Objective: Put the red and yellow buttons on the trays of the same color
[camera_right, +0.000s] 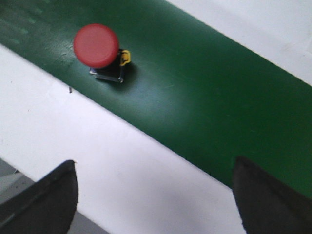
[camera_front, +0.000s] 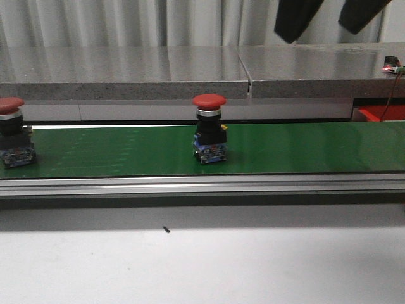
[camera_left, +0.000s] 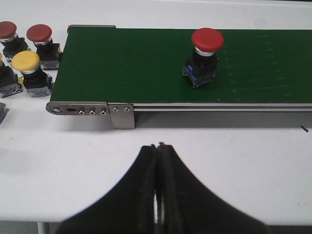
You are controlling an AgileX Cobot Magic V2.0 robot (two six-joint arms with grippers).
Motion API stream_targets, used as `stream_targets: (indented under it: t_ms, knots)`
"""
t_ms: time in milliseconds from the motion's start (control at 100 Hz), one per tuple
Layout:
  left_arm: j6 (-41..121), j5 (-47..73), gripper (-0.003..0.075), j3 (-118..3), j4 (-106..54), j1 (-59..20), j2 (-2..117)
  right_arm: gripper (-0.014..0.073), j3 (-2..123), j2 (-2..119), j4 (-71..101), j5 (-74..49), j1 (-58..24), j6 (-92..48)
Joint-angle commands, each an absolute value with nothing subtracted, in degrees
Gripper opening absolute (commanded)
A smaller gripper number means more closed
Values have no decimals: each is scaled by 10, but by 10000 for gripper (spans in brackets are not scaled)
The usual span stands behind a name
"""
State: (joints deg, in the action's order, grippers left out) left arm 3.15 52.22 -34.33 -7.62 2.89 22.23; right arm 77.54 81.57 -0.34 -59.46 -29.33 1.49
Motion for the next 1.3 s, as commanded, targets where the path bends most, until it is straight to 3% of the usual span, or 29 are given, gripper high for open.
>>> stream_targets:
  t_ms: [0, 310, 670, 740, 890, 960, 1290]
  knots:
    - [31, 489, -20, -358, -85, 24, 226, 635, 828, 840, 10, -616, -303, -14]
    - [31, 489, -20, -358, -85, 24, 226, 635, 880, 940, 40, -623, -305, -35]
    - [31, 489, -20, -358, -85, 24, 226, 623, 880, 1002, 38, -517, -304, -37]
    - [31, 489, -20, -358, -85, 24, 226, 551, 880, 1003, 37, -509, -299, -37]
    - [31, 489, -20, -358, -85, 24, 226, 267, 880, 1003, 37, -520, -284, -37]
    - [31, 489, -20, -358, -85, 24, 226, 183, 880, 1003, 37, -524, -274, -37]
    - [31, 489, -20, -358, -85, 24, 226, 173, 880, 964, 37, -523, -214, -37]
